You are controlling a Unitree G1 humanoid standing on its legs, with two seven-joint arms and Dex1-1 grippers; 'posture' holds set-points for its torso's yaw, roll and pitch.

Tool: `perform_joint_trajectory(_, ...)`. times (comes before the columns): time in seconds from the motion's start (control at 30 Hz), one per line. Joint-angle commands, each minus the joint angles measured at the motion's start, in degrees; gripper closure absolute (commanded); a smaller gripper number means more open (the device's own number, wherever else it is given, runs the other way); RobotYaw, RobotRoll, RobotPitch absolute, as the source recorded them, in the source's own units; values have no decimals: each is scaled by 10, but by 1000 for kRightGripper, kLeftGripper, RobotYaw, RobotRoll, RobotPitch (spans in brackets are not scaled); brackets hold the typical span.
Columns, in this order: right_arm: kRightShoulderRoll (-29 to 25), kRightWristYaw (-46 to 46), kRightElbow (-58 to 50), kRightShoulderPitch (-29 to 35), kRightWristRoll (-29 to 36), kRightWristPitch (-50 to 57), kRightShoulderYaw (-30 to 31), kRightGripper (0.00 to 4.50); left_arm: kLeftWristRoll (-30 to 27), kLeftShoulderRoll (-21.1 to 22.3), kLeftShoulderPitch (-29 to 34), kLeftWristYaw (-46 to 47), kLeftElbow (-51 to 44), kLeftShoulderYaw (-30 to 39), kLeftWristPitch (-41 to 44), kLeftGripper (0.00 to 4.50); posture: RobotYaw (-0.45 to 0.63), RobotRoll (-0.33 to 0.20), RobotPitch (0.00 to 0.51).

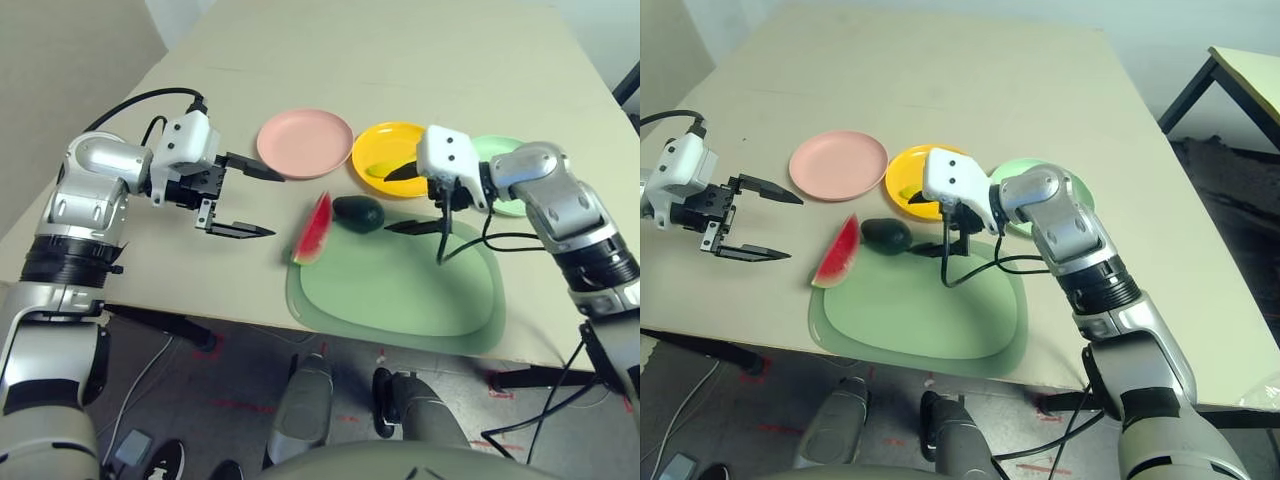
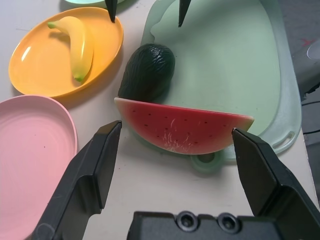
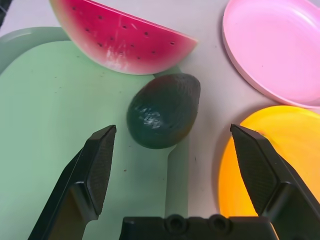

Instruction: Place the fruits into color-matched plates.

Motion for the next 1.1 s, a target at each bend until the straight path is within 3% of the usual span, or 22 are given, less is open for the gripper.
perform_joint_trajectory(0.03,12,-18,6,-3,-5,14,-8,49,6,9,9,-6,-7,4,-2,0,295,0,183)
perform_joint_trajectory(0.3,21,-78,-86,25,37,177,-47,49,6,13,15,-6,-12,6,-1,0,303,0,183)
perform_joint_trajectory(0.5,64,-219,-247,70,89,391,-130,49,6,19,23,-6,-14,8,-4,0,307,0,178)
perform_joint_trajectory(0.67,100,-310,-365,101,101,494,-144,49,9,16,19,-6,-7,4,-7,0,274,0,175)
perform_joint_trajectory(0.8,27,-263,-379,100,82,398,-79,49,13,6,2,-6,11,-7,-15,0,251,0,174)
perform_joint_trajectory(0.93,-52,-175,-320,76,46,249,-24,49,17,-3,-17,-6,33,-19,-28,0,241,0,171)
perform_joint_trajectory(1.1,-89,-54,-229,40,2,30,31,49,17,-4,-25,-6,42,-22,-34,0,249,0,172)
